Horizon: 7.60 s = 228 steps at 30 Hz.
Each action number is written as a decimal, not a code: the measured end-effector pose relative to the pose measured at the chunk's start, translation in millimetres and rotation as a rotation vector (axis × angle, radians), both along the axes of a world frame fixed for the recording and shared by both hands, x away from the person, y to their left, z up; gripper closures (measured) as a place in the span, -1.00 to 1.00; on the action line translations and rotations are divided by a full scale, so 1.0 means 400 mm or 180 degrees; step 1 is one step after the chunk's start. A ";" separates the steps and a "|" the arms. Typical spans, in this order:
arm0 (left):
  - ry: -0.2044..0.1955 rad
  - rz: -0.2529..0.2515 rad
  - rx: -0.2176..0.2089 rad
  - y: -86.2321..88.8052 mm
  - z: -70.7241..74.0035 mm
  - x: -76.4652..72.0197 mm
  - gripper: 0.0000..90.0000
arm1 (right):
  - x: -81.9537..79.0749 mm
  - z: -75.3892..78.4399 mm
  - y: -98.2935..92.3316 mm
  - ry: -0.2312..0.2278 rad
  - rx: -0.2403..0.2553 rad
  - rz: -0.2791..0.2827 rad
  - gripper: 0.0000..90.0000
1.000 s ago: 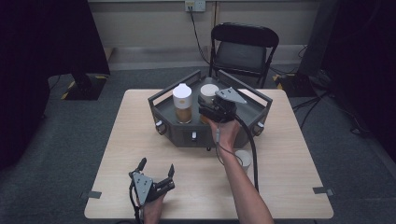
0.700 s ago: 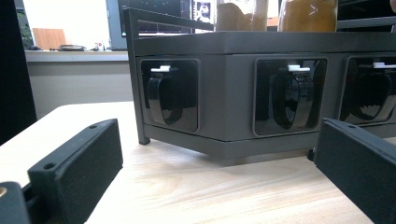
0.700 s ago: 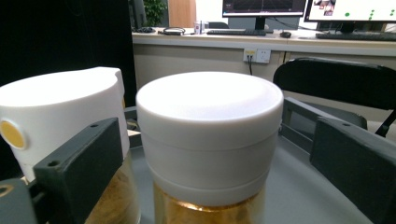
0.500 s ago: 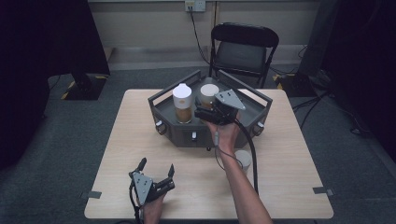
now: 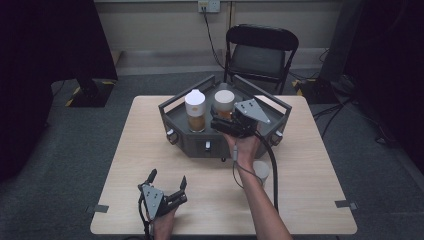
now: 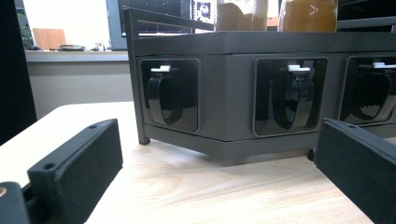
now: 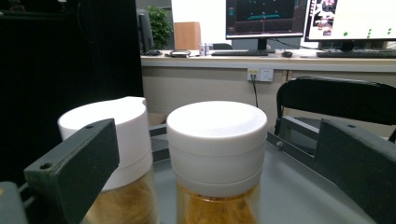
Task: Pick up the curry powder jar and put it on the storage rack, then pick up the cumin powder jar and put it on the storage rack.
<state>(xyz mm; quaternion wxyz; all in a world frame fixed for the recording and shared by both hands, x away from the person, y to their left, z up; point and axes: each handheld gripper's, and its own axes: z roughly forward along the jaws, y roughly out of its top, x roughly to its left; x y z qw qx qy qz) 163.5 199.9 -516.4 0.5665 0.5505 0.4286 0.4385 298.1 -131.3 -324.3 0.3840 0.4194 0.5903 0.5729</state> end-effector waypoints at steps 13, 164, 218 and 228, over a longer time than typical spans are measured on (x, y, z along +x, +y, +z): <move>-0.0004 0.0000 -0.0001 0.000 -0.001 0.000 -0.99 | -0.051 -0.011 -0.012 -0.0109 -0.0006 -0.0042 -1.00; -0.0003 0.0025 -0.0002 -0.003 0.000 -0.001 -0.99 | -0.365 -0.469 -0.288 -0.0207 -0.0023 -0.0975 -0.98; -0.0003 0.0025 -0.0002 -0.003 0.000 -0.001 -0.99 | -0.414 -0.347 -0.268 -0.0332 0.0053 -0.0619 -0.98; -0.0003 0.0025 -0.0001 -0.003 0.000 -0.001 -0.99 | -0.406 -0.315 -0.259 -0.0317 0.0023 -0.0481 -0.94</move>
